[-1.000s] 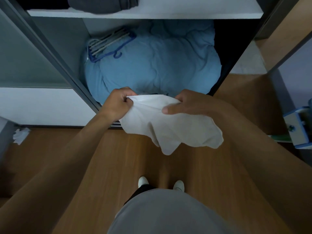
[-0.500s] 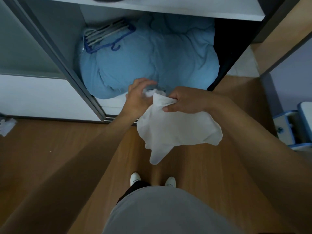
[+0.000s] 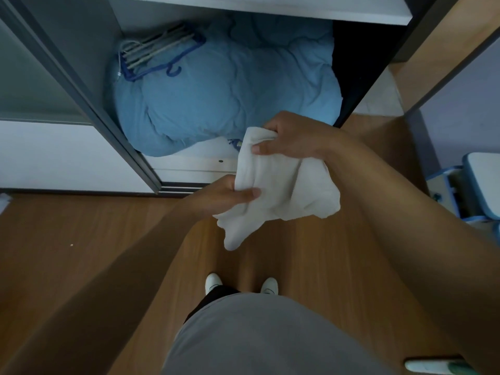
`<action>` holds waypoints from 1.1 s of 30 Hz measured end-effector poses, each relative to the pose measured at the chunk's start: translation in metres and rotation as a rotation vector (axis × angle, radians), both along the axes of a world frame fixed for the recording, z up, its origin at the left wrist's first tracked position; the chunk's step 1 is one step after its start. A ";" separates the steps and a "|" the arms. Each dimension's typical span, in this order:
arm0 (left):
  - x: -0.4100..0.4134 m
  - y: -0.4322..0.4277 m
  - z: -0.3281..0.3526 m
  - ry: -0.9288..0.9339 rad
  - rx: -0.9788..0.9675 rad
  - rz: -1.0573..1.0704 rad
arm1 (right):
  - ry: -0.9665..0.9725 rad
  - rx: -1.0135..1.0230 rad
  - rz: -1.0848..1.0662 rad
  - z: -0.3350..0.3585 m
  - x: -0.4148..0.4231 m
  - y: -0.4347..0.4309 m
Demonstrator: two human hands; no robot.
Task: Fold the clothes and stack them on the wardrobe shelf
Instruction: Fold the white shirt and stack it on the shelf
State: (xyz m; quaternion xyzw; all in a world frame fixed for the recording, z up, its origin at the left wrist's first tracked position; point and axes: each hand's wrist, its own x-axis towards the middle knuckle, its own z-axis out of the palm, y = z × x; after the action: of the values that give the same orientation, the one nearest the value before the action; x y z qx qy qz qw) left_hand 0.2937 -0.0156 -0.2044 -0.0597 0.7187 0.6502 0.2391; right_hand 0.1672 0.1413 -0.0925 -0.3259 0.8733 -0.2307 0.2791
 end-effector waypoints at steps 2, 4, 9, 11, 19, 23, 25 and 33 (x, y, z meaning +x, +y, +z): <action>-0.001 0.003 0.000 -0.047 0.016 0.030 | 0.009 -0.095 -0.138 -0.003 -0.006 -0.003; 0.000 0.003 0.000 -0.066 0.098 0.083 | -0.073 -0.264 -0.332 -0.007 -0.014 -0.001; 0.001 -0.005 0.002 -0.041 0.237 0.244 | -0.463 -0.312 -0.768 -0.038 -0.016 0.037; -0.002 -0.007 0.002 -0.035 0.265 0.351 | -0.632 -0.255 -0.834 -0.060 -0.004 0.056; -0.007 -0.006 0.009 -0.057 0.029 0.492 | -0.767 -0.314 -0.875 -0.107 0.046 0.051; -0.003 -0.005 0.013 -0.017 -0.079 0.351 | -0.594 -0.322 -0.823 -0.099 0.038 0.048; -0.001 -0.008 0.013 -0.008 -0.064 0.326 | -0.601 -0.373 -0.832 -0.102 0.036 0.050; -0.001 -0.023 0.009 -0.124 0.067 0.459 | -0.516 -0.622 -0.912 -0.091 0.013 0.056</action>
State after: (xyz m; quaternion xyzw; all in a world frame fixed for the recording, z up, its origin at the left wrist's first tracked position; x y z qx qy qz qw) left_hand 0.2924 -0.0388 -0.1953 -0.2532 0.6482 0.7062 0.1304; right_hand 0.1801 0.1978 -0.1831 0.0811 0.7210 -0.6426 0.2464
